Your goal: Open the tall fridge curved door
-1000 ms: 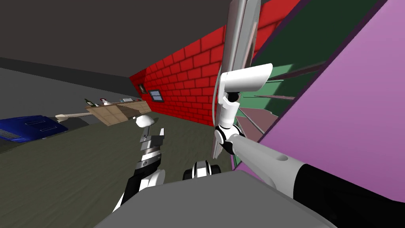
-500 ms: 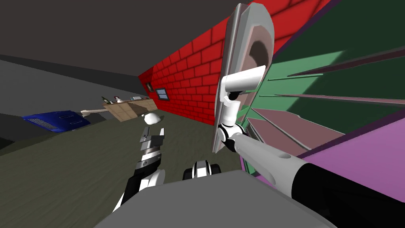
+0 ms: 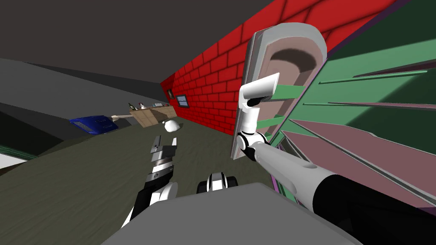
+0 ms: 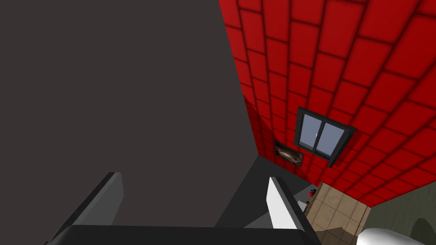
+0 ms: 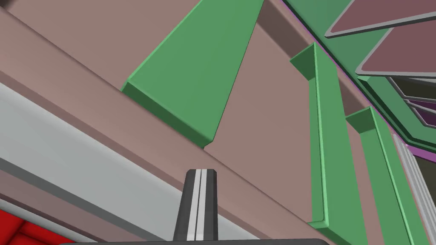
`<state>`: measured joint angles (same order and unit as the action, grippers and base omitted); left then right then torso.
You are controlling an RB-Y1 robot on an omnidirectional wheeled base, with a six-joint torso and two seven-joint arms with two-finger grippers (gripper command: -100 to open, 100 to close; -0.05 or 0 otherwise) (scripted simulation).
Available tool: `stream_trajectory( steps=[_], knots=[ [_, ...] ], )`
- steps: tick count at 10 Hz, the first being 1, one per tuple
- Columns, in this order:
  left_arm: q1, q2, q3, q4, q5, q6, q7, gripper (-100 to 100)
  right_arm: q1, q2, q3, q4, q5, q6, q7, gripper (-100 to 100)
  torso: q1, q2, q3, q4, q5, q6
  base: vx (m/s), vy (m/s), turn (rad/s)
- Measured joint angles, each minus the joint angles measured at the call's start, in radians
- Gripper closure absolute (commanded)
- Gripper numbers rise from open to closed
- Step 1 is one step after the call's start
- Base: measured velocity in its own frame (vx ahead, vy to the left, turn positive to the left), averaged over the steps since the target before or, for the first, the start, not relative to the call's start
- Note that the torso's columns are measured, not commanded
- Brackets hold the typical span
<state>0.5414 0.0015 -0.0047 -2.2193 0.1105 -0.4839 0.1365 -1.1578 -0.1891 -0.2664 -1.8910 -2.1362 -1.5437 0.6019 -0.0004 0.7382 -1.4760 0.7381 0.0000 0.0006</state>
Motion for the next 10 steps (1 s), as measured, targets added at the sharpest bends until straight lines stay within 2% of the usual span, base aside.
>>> stream_trajectory(
  steps=[1, 3, 10],
  knots=[
    [0.0, 0.0, 0.0, 0.0, 0.0, 0.0, 0.0, 0, -0.001, 0.0, 0.0, 0.001, 0.001, 0.001, -0.001, -100, -0.005, 0.004, 0.003, 0.001, -0.002, 0.0, 0.048, 0.053, -0.029],
    [0.0, 0.0, 0.0, 0.0, 0.0, 0.0, 0.0, 0, 0.007, 0.001, -0.017, 0.01, -0.002, 0.017, -0.035, -100, -0.002, 0.001, 0.001, 0.001, -0.001, 0.0, 0.076, 0.058, -0.05],
    [0.0, 0.0, 0.0, 0.0, 0.0, 0.0, 0.0, 0, 0.059, 0.001, -0.113, 0.071, -0.034, 0.109, -0.224, -100, 0.0, -0.001, 0.0, 0.0, 0.0, 0.0, 0.076, 0.072, -0.039]
  ],
)
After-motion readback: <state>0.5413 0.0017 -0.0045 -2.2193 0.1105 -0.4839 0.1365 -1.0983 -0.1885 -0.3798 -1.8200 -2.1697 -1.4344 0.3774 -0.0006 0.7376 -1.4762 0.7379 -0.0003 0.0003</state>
